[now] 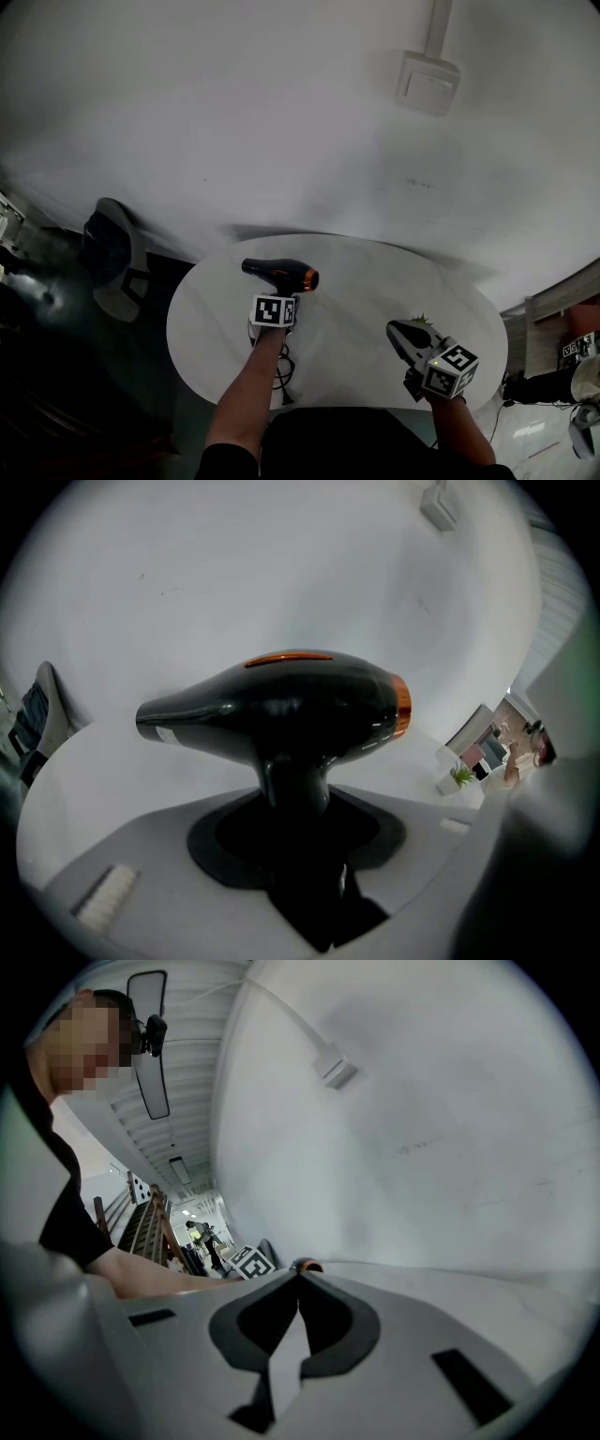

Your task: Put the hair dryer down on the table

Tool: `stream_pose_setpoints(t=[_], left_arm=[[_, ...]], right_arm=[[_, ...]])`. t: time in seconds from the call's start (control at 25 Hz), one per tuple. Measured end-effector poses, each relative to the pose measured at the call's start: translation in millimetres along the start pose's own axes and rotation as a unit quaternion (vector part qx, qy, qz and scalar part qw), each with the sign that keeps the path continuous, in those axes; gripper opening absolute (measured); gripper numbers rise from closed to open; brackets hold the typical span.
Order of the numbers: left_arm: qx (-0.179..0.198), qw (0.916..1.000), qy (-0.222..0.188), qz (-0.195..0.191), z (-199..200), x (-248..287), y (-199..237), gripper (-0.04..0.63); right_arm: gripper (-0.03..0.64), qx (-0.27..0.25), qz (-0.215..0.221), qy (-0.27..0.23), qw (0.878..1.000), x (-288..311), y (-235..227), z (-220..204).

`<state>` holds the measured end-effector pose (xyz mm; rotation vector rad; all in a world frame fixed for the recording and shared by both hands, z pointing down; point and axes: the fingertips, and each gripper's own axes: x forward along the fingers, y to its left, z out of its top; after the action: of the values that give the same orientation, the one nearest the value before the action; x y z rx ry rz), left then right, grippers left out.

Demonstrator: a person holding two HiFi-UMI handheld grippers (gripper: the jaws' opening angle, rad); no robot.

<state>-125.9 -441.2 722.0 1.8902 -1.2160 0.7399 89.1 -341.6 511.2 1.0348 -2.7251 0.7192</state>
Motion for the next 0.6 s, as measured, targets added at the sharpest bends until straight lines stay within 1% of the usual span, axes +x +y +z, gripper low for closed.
stream_pose_setpoints(t=[0.2,0.36,0.6], left_arm=[[0.006,0.9989,0.045,0.014,-10.7,18.5,8.4,0.178],[0.026,0.9972,0.065,0.029,-13.9,28.2,9.0,0.179],[0.054,0.9937,0.09,0.04,-28.7,49.3,9.0,0.183]], right_arm=[[0.012,-0.003,-0.015,0.01,1.0,-6.1,-7.1,-8.4],[0.012,0.012,-0.018,0.006,1.0,-8.1,-5.2,-10.8],[0.012,0.011,-0.028,0.015,0.999,-12.4,-5.8,-19.3]])
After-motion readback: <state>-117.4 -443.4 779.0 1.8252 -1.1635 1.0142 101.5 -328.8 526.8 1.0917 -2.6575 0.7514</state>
